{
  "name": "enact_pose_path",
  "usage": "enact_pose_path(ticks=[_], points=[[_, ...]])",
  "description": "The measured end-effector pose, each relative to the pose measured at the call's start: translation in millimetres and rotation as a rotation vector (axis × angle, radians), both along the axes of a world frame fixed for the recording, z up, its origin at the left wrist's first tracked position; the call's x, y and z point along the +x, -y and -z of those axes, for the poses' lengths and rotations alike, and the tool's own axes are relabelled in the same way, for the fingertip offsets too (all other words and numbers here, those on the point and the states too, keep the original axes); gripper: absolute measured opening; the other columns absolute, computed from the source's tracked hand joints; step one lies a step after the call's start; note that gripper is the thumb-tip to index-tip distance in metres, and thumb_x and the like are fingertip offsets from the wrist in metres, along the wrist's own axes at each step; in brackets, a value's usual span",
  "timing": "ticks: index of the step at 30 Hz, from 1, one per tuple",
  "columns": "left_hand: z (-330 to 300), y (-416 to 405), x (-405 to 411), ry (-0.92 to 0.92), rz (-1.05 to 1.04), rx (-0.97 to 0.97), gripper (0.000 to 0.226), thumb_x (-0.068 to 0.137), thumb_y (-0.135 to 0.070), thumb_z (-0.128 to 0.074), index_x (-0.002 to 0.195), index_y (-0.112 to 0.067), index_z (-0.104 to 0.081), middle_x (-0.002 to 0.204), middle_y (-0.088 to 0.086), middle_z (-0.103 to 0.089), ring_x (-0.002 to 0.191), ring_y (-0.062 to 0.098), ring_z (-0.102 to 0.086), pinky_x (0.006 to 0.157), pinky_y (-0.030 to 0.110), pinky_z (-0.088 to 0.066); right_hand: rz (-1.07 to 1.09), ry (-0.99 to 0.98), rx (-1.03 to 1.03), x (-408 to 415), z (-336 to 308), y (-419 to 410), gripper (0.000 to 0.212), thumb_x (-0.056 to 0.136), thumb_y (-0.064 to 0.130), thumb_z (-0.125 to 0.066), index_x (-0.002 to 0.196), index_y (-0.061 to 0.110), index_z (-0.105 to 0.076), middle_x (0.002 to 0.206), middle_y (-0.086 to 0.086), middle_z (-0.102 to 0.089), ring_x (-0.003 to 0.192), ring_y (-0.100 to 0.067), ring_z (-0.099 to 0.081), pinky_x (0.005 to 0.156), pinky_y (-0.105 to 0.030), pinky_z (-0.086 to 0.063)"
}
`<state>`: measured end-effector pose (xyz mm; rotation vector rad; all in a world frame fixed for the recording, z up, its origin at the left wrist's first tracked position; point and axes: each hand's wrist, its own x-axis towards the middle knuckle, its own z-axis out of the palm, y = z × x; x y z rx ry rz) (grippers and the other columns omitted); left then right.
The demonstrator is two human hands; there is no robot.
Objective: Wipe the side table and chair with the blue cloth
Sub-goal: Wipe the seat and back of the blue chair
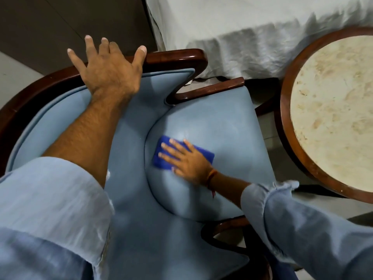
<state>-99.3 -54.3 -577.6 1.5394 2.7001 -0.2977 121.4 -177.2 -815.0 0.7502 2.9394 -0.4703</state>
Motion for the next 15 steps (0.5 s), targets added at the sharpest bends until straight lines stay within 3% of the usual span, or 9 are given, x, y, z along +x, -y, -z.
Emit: enact_pose_path(ticks=[4, 7, 12, 15], points=[[2.8, 4.6, -4.8, 0.062, 0.062, 0.013, 0.096, 0.098, -0.077, -0.009, 0.160, -0.008, -0.036, 0.172, 0.011, -0.029, 0.163, 0.032, -0.011, 0.127, 0.067, -0.003, -0.201, -0.007, -0.030, 46.8, 12.5, 68.1, 0.064, 0.106, 0.053, -0.035, 0.164, 0.033, -0.019, 0.175, 0.001, -0.014, 0.162, -0.024, -0.010, 0.128, -0.052, -0.014], [8.0, 12.5, -18.5, 0.130, 0.174, 0.007, 0.091, 0.099, -0.076, -0.010, 0.164, -0.014, -0.027, 0.175, 0.008, -0.020, 0.163, 0.031, -0.008, 0.127, 0.067, -0.004, -0.215, 0.017, -0.020, 103.7, 16.9, 67.3, 0.066, 0.105, 0.057, -0.037, 0.164, 0.033, -0.019, 0.174, 0.005, -0.014, 0.162, -0.020, -0.009, 0.130, -0.049, -0.011], [25.2, 61.8, -95.8, 0.156, 0.137, -0.002, 0.092, 0.093, -0.084, -0.007, 0.166, -0.029, -0.011, 0.177, 0.000, -0.012, 0.163, 0.033, -0.007, 0.124, 0.070, -0.010, 0.096, 0.134, -0.055, 175.6, 20.5, 42.8, 0.073, 0.102, 0.059, -0.046, 0.163, 0.024, -0.027, 0.173, 0.001, -0.021, 0.160, -0.024, -0.019, 0.126, -0.053, -0.025], [36.8, 107.8, -138.7, 0.292, 0.111, 0.013, 0.088, 0.094, -0.083, -0.014, 0.165, -0.033, 0.003, 0.177, 0.000, -0.010, 0.163, 0.035, -0.007, 0.124, 0.070, -0.012, 0.332, 0.190, -0.100, 182.0, 18.5, 26.6, 0.073, 0.102, 0.051, -0.049, 0.164, 0.019, -0.025, 0.173, -0.002, -0.019, 0.161, -0.026, -0.017, 0.124, -0.055, -0.028]])
